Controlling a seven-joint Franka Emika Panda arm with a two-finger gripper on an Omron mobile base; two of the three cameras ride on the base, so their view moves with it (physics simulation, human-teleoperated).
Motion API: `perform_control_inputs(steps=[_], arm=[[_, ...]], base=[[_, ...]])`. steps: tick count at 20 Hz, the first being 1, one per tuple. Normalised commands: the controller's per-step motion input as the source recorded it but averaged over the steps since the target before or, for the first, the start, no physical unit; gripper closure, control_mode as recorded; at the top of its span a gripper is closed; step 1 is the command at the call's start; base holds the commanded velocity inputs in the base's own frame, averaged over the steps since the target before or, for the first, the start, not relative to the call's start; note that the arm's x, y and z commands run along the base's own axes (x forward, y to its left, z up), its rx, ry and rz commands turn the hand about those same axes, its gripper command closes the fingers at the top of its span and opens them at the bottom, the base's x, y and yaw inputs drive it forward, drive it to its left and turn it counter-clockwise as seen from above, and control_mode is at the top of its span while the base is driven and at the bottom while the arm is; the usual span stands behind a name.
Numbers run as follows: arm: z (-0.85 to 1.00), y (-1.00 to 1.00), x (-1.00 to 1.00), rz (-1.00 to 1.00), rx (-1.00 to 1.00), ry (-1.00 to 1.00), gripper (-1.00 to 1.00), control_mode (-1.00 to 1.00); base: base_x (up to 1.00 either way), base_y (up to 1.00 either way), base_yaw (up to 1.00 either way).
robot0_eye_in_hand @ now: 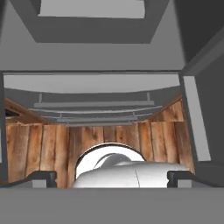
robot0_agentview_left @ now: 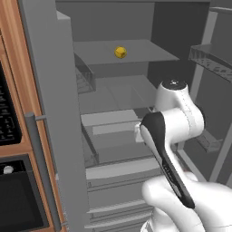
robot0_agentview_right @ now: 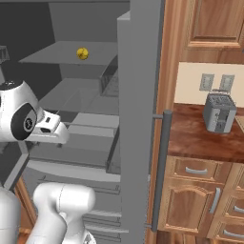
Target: Retrieve a lemon from the fridge and place it on the cutting board with the fish.
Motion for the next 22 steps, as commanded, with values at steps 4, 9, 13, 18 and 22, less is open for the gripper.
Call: perform_control_inputs(steps=[4,9,13,18,22], arm=[[0.43,-0.08,0.19,-0.08,0.02,-0.09,-1.0,-1.0],[0.5,-0.09,0.05,0.0,0.09,-0.05,-1.0,-1.0],[0.61,-0.14,0.0,0.0,0.09,-0.24,-1.0,-1.0],[0.54,-0.14,0.0,0.0,0.07,-0.37,-1.0,-1.0],[0.54,-0.02,0.04,0.0,0.03,-0.36,-1.0,-1.0]], base=[[0.0,0.0,0.0],[0.0,0.0,0.0],[0.0,0.0,0.0],[0.0,0.0,0.0],[0.0,0.0,0.0]])
